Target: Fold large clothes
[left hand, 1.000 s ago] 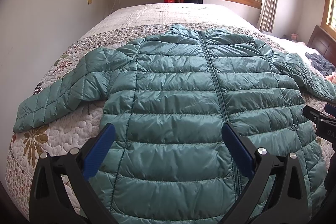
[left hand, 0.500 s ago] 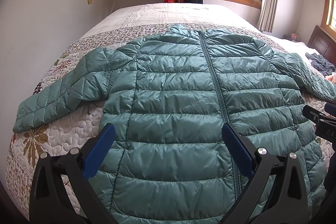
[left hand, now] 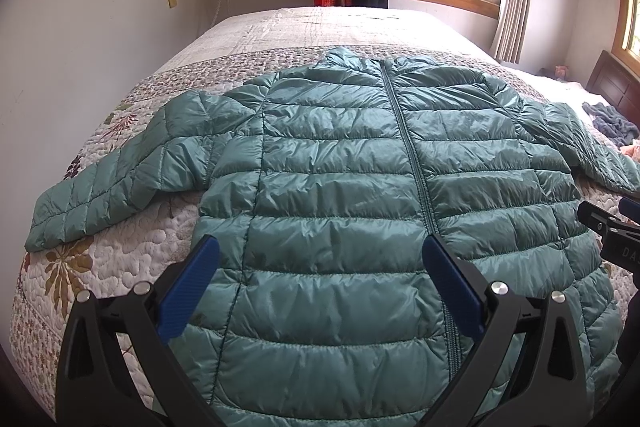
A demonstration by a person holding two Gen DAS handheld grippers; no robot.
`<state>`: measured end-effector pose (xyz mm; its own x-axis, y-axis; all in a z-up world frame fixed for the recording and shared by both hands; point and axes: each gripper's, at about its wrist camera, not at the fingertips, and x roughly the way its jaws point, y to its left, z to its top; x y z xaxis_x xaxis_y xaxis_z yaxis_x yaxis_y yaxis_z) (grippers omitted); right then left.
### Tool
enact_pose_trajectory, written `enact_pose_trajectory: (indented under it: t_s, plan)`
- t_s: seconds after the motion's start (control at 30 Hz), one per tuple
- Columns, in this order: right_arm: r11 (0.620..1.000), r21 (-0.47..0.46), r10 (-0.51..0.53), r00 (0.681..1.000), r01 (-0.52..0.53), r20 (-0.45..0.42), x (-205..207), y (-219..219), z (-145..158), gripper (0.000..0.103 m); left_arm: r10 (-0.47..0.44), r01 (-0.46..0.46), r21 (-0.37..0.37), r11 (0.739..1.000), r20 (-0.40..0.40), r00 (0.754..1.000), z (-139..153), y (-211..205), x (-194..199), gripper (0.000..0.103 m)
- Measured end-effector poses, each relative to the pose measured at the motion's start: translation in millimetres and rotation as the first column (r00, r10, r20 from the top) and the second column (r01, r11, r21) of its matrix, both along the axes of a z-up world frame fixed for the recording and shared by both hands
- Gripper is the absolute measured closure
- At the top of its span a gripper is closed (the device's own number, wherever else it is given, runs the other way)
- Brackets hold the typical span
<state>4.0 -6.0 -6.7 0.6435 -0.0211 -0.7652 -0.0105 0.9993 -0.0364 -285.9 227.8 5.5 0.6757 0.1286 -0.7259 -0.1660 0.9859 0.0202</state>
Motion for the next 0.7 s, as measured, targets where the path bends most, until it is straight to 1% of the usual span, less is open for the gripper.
enact_pose_trajectory:
  t_s: [0.7]
  plan:
    - [1.000,-0.014,0.001,1.000,-0.001,0.007,-0.9,2.3,1.2,0.004,0.007,-0.007,-0.004,1.000,0.007,1.000,-0.7,1.9,-1.4,0.003]
